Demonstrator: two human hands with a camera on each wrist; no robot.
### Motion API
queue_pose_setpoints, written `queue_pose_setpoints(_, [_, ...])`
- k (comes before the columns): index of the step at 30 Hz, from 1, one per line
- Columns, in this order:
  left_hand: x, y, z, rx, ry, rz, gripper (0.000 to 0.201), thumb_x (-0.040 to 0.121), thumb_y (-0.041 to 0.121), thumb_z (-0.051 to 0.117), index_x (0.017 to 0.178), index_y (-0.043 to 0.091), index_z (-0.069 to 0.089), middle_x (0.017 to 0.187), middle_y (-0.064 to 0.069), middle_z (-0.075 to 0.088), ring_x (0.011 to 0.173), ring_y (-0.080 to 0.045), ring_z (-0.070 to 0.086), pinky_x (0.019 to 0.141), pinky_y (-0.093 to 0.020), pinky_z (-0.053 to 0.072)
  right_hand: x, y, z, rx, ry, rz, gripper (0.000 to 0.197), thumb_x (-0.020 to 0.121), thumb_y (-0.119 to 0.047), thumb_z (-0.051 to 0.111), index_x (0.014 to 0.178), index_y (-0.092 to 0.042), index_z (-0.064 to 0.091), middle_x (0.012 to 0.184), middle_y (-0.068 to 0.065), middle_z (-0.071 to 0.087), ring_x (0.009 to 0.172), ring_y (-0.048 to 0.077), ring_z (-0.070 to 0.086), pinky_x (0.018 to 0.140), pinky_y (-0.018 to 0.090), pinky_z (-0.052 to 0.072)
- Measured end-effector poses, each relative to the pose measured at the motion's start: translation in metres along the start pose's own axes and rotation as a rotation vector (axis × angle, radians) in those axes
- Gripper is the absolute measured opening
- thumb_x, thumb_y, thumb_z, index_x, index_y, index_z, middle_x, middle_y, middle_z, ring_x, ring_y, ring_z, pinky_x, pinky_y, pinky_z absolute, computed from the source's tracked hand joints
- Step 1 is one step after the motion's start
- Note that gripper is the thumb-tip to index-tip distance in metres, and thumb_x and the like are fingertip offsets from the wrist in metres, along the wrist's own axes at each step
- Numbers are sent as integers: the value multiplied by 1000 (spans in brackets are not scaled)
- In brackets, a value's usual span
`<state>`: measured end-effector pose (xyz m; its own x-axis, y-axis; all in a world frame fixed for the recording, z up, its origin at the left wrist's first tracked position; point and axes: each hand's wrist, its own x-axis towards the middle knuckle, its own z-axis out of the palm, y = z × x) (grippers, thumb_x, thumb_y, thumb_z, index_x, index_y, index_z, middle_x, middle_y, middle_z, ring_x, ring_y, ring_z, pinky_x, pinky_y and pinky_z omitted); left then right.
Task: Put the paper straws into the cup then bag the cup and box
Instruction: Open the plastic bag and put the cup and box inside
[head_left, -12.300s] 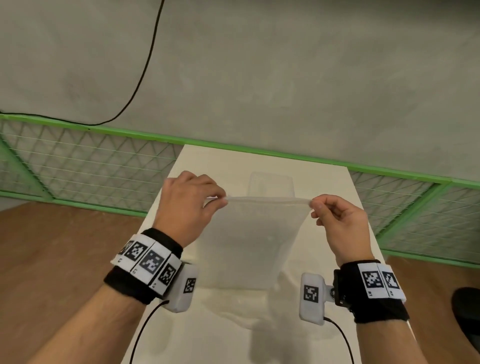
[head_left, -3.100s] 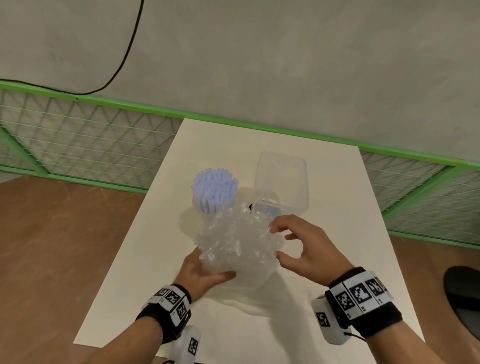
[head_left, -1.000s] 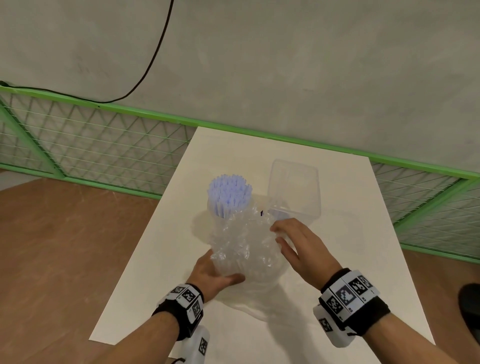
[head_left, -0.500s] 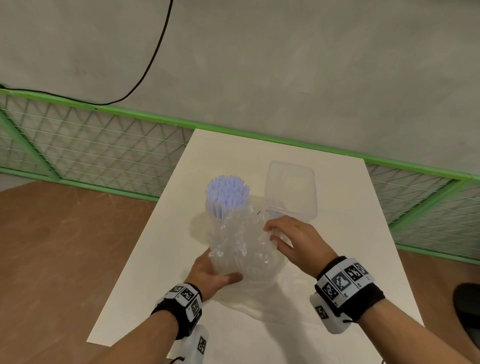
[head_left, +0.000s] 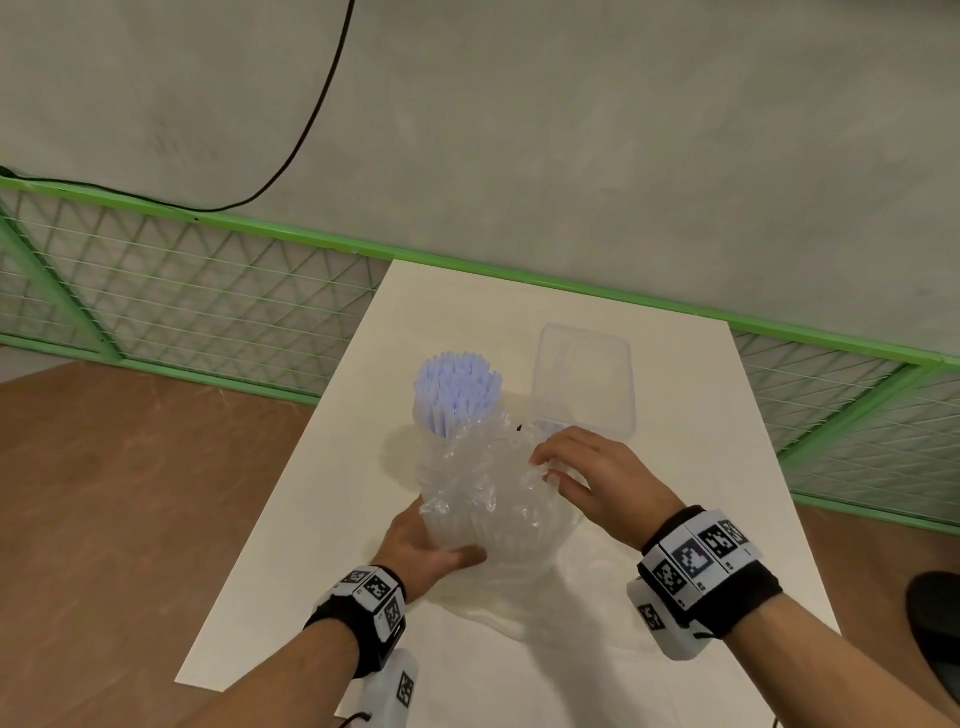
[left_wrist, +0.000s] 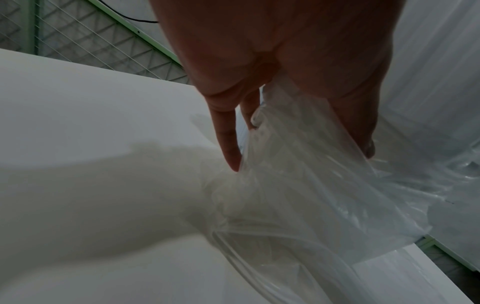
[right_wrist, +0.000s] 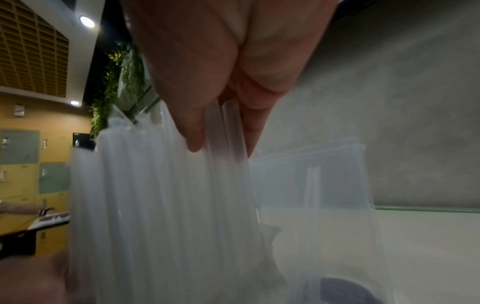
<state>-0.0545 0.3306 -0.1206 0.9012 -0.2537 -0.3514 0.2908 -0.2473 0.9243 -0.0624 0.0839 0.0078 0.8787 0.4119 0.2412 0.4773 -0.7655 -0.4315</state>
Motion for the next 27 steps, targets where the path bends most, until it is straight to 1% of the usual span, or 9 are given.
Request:
queue_pose_setpoints(3, [0,1,0,7,-1,-4,73,45,40,96,112,26,68,100,8,77,94,-8,73,92,-38,57,8,-5,-19,13,110,0,15,93,-10,63,107,-13,65,102,-3,63,94,5,56,86,8,39])
queue_pose_setpoints(5, [0,1,0,7,-5,-7,73,46,40,96,111,25,69,99,7,77,93,-9,73,92,-39,57,13,-10,-29,39,187,35,14,94,-11,62,107,-14,64,102,-5,60,93,-4,51,84,5,35])
queue_pose_setpoints(10, [1,1,1,18,-5,-2,72,45,44,95,110,28,70,100,7,77,95,-11,72,92,-40,57,21,-21,-3,143,270,171,18,90,-26,69,102,-16,61,96,-10,62,89,-3,54,79,7,37])
queue_pose_setpoints(13, [0,2,0,10,3,-5,71,45,42,95,109,27,70,98,7,77,93,-11,73,91,-39,57,30,-24,-2,153,409,183,12,90,-21,70,96,-16,61,81,-20,59,76,-8,56,70,6,39])
queue_pose_setpoints(15, [-1,4,0,3,-3,-4,68,48,37,95,109,24,70,96,8,77,91,-9,73,91,-38,57,35,-26,-15,157,526,173,12,88,-19,72,96,-17,62,79,-19,61,72,-10,58,70,9,45])
queue_pose_setpoints(18, [-2,5,1,12,-6,-1,66,50,34,95,110,24,69,96,9,77,91,-7,73,92,-36,57,43,-28,-40,314,596,181,11,88,-17,73,94,-17,64,78,-6,71,73,4,71,71,32,59])
queue_pose_setpoints(20, [-1,4,1,18,-2,-6,67,48,39,95,110,27,69,98,9,77,93,-8,72,92,-36,57,52,-27,-64,385,675,147,13,86,-15,74,93,-20,65,75,-1,71,67,16,73,65,44,61])
queue_pose_setpoints(22, [-1,4,0,18,4,-18,68,47,41,95,109,29,69,99,8,77,94,-9,72,91,-36,57,61,-25,-97,484,784,134,17,84,-12,77,91,-22,65,71,-3,70,64,23,73,62,47,60])
queue_pose_setpoints(27, [-2,6,2,-6,23,-35,64,52,28,97,110,26,69,97,7,77,93,-9,73,88,-33,57,78,-14,-180,548,1006,71,19,82,-7,76,91,-9,60,66,-1,68,60,30,71,57,37,57])
